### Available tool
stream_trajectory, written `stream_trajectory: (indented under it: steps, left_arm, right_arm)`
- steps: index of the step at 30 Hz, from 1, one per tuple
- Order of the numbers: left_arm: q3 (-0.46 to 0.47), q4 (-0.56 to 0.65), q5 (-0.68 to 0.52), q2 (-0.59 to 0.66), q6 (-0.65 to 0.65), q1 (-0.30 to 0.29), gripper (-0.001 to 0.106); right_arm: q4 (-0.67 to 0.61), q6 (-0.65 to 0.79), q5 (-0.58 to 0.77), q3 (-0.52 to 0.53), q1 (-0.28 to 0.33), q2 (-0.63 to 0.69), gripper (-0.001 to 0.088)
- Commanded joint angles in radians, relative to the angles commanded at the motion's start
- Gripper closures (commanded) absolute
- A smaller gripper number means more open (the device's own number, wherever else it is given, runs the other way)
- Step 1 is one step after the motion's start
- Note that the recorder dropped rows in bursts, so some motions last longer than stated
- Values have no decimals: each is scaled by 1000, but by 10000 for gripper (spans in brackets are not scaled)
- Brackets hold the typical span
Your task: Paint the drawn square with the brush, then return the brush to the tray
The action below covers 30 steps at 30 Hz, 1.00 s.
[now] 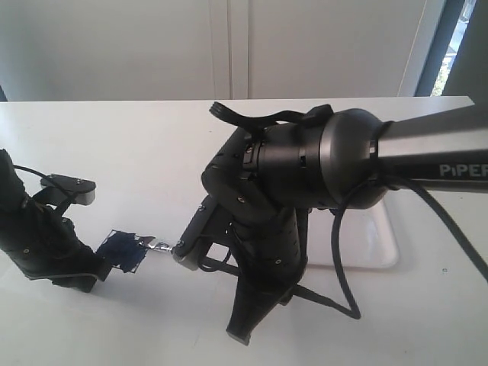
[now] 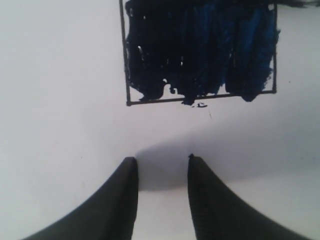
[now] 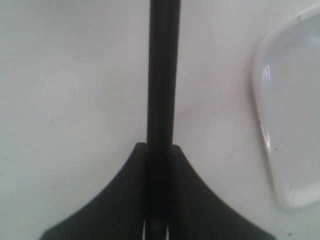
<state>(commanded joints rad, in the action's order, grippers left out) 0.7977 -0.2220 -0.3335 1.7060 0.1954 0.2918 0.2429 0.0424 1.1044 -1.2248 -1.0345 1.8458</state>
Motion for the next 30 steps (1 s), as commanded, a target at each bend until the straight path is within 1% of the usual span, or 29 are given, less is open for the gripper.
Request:
stream_trajectory:
  steps: [3,11,15,21,24,27,30]
  left_arm:
    - [0,0,2,0,-2,0,656]
    - [0,0,10,0,-4,0,656]
    - [0,0,15,0,-4,0,656]
    - [0,0,21,-2,-8,0,656]
    - [9,0,19,-28,-17,0,656]
    - [37,3,-5,-83,-20,0,656]
    - [71,17,-36,-149,-24,-17,656]
  right_arm:
    - [-2,3,5,0,0,-7,868]
    - [-12,3,-94,0,0,-104,868]
    - [-12,-1,-98,0,0,-140,868]
    - [-16,-1,-63,2,0,-149,868]
    - [-30,-1,-64,6,0,-147,868]
    - [-46,8,-73,6,0,-147,868]
    - [-68,19,-74,6,0,-147,868]
